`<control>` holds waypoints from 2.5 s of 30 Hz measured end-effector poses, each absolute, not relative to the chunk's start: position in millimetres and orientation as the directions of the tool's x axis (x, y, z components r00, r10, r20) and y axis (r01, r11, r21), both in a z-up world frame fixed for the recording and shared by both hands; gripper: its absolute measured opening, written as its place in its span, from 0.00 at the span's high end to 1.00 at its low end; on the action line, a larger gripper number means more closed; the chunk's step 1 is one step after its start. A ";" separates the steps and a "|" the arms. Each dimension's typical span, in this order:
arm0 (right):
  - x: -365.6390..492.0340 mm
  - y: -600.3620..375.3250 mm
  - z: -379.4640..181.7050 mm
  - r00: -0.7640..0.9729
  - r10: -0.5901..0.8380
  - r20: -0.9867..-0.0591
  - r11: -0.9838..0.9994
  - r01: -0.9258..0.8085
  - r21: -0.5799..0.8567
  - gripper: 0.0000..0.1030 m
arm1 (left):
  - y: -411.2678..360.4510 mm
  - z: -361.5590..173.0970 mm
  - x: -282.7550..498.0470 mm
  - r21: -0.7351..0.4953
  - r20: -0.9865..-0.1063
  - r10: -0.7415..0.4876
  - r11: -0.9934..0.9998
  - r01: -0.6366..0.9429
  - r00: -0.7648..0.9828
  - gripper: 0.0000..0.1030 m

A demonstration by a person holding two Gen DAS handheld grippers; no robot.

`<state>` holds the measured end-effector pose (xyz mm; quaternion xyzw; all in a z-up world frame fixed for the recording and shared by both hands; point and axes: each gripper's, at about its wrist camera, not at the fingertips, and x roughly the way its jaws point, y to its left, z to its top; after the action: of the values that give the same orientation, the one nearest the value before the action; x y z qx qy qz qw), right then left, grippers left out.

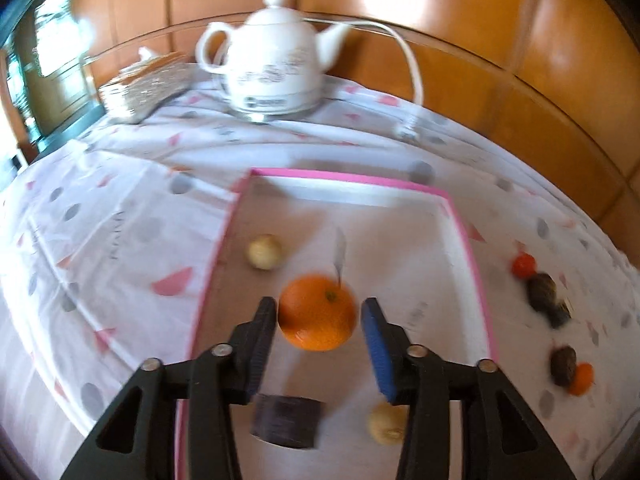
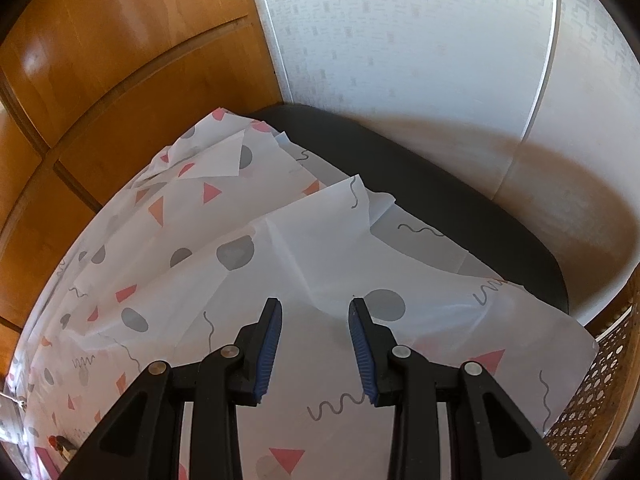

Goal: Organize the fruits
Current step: 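Carry the mandarin into the tray and open the left gripper, then move the right tool toward the dark round fruit, then grasp the dark round fruit with the right gripper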

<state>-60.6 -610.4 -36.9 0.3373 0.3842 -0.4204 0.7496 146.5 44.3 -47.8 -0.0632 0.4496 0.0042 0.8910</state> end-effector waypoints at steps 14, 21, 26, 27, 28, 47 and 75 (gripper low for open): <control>-40.4 -591.9 -43.6 0.372 -0.299 -0.879 0.533 0.829 0.169 0.66 | 48.1 -46.5 110.8 -0.127 -0.800 -0.064 0.990 -0.063 0.597 0.46; -10.5 -555.2 -35.3 0.472 -0.203 -0.858 0.720 0.666 0.196 0.66 | 54.1 -40.5 89.8 -0.131 -0.791 -0.072 0.990 -0.055 0.607 0.42; 5.4 -527.3 -30.4 0.522 -0.138 -0.842 0.818 0.540 0.201 0.66 | 58.6 -39.7 79.3 -0.137 -0.791 -0.074 0.989 -0.058 0.607 0.42; 8.0 -522.3 -29.9 0.532 -0.118 -0.838 0.833 0.513 0.208 0.66 | 59.0 -39.2 77.3 -0.135 -0.790 -0.074 0.989 -0.055 0.608 0.42; 10.4 -516.4 -29.4 0.542 -0.097 -0.835 0.848 0.484 0.215 0.66 | 59.7 -38.9 75.9 -0.134 -0.790 -0.074 0.989 -0.054 0.609 0.42; 50.9 -394.1 -35.9 0.497 0.157 -0.853 0.979 0.035 0.201 0.66 | 67.6 -37.1 48.6 -0.137 -0.790 -0.085 0.990 -0.039 0.607 0.42; 120.0 -236.6 -72.5 0.341 0.127 -0.932 0.940 -0.342 0.003 0.48 | 106.3 -28.4 21.1 -0.172 -0.774 -0.060 0.978 -0.119 0.631 0.40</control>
<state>120.0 -236.6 -72.5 -0.0966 0.5558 0.1441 0.8130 21.1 106.3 -28.4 -0.1038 0.4294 0.0165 0.8970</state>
